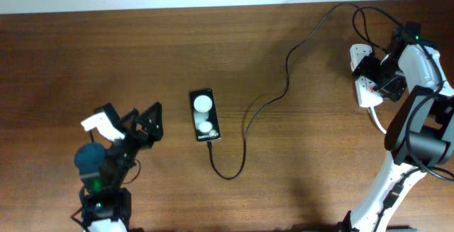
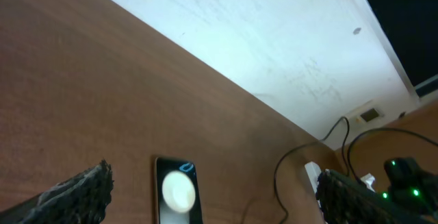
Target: Plug charger to phone and switch on socket
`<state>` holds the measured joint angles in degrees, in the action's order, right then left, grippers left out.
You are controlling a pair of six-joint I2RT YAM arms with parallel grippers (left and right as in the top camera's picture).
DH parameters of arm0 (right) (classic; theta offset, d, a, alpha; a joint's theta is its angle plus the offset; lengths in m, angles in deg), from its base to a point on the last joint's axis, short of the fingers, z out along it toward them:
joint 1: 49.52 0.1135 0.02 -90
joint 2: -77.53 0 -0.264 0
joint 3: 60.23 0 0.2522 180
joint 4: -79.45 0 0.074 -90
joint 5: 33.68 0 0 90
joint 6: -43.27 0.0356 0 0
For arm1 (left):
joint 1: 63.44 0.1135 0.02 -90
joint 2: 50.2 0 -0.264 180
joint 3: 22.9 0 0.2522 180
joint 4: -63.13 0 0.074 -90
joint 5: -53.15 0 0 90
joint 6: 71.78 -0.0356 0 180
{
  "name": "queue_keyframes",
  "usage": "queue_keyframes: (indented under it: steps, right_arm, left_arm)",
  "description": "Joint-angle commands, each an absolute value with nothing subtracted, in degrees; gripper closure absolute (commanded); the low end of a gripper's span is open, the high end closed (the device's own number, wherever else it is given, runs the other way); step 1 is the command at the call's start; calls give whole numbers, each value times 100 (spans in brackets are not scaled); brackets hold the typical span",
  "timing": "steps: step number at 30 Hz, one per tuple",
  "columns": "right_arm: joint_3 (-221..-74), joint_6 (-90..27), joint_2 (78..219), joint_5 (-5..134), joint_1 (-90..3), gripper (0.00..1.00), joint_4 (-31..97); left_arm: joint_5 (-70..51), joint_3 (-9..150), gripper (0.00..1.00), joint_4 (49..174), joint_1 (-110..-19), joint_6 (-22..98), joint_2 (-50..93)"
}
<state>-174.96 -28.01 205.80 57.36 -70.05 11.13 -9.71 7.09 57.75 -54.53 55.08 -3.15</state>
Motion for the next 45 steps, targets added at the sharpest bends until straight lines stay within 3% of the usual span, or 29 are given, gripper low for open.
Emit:
queue_keyframes:
  steps: [1,9,18,30,34,38,45]
  right_arm:
    - [-17428,-2569,20831,5801,-6914,1,1279]
    - [-17428,-2569,20831,5801,-6914,1,1281]
    - [-17428,-2569,20831,5801,-6914,1,1281]
    - [-17428,-2569,20831,5801,-6914,1,1279]
    - [-17428,-2569,20831,5801,-6914,1,1281]
    - [-17428,-2569,20831,5801,-6914,1,1279]
    - [-17428,-2569,20831,5801,-6914,2,1281]
  left_arm:
    - [-971,547,1,5707,-5455,5458,-794]
    - [-971,477,1,5465,-5453,5458,-1441]
    - [-967,-867,1,5034,-5453,5458,-2525]
    - [-969,-862,1,5104,-5438,5458,-2945]
    - [-969,-862,1,4178,-5438,5458,-2958]
    - [-969,-862,1,5356,-5411,5458,-4132]
    - [-969,-862,1,6357,-5411,5458,-4962]
